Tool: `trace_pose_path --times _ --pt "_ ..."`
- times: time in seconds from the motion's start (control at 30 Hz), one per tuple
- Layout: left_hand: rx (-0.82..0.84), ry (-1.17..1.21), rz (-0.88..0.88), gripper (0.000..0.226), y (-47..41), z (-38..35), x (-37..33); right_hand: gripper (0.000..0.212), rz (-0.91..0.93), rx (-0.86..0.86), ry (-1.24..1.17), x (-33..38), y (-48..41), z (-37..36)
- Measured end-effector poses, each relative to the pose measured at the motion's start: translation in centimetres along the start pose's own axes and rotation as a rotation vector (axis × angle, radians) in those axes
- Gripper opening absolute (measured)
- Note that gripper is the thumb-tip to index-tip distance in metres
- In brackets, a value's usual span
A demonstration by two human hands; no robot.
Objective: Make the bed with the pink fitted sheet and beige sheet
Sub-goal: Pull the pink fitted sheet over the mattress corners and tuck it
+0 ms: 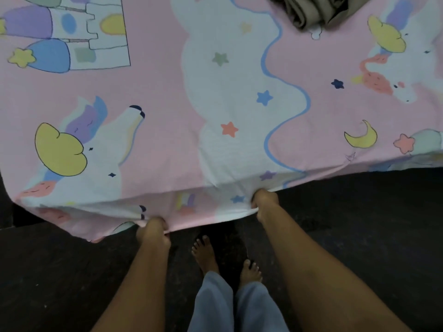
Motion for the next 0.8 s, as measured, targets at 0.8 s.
trace_pose_path --times 0.8 --pt "0.396 0.237 0.176 0.026 -4.1 -2.1 -2.4 0.031 -0.090 0.497 -0.263 -2.5 1.5 -9.2"
Point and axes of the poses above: each hand's wrist, its own y-axis away from the middle knuckle, its own z-axis out of the back of the hand, x = y × z, the point moved 6 cm from there along -y, towards the middle knuckle, and after that the axes turned 10 degrees about y, right-handed, at the moved point
